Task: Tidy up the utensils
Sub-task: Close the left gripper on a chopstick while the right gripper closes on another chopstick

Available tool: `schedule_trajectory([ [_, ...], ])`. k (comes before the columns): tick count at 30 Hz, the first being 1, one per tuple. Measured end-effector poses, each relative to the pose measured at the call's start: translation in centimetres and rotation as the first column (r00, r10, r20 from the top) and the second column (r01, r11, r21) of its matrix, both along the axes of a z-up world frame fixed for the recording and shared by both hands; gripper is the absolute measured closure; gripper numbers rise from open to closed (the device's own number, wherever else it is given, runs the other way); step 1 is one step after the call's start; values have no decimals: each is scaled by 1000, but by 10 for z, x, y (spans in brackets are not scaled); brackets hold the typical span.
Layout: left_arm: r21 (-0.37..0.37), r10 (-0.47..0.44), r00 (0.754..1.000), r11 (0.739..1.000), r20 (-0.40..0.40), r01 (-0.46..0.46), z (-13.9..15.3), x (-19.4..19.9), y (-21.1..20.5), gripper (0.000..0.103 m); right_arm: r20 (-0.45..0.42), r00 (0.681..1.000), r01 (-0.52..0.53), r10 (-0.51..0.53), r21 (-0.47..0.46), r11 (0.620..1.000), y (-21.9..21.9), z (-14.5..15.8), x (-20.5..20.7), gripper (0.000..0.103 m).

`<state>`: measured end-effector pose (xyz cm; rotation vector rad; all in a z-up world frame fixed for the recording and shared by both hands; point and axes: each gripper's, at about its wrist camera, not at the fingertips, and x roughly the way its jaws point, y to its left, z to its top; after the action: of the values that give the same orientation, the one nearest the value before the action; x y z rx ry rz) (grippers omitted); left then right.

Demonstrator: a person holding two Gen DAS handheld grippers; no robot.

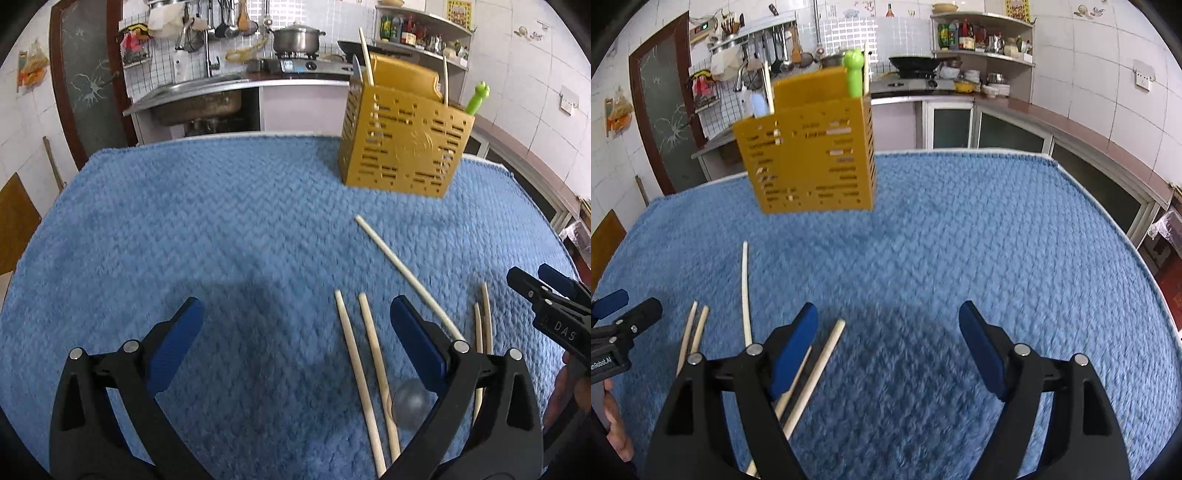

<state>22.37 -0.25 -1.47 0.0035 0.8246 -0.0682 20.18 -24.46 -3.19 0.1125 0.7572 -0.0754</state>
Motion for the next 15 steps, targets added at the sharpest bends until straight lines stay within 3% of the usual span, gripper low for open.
schedule_trajectory([
  [4,-5,4,1000,1000,-31,-4,-8,1,1,9,-44,999,7,-7,17,1000,2,-10,-1,27],
  [9,-31,-16,997,999,-73,14,-16,4,1,37,-95,995,-11,13,26,1000,8,-20,4,43],
  [15,-51,-60,992,997,-107,55,-21,9,-8,62,-136,990,-16,21,37,999,16,-26,13,52],
])
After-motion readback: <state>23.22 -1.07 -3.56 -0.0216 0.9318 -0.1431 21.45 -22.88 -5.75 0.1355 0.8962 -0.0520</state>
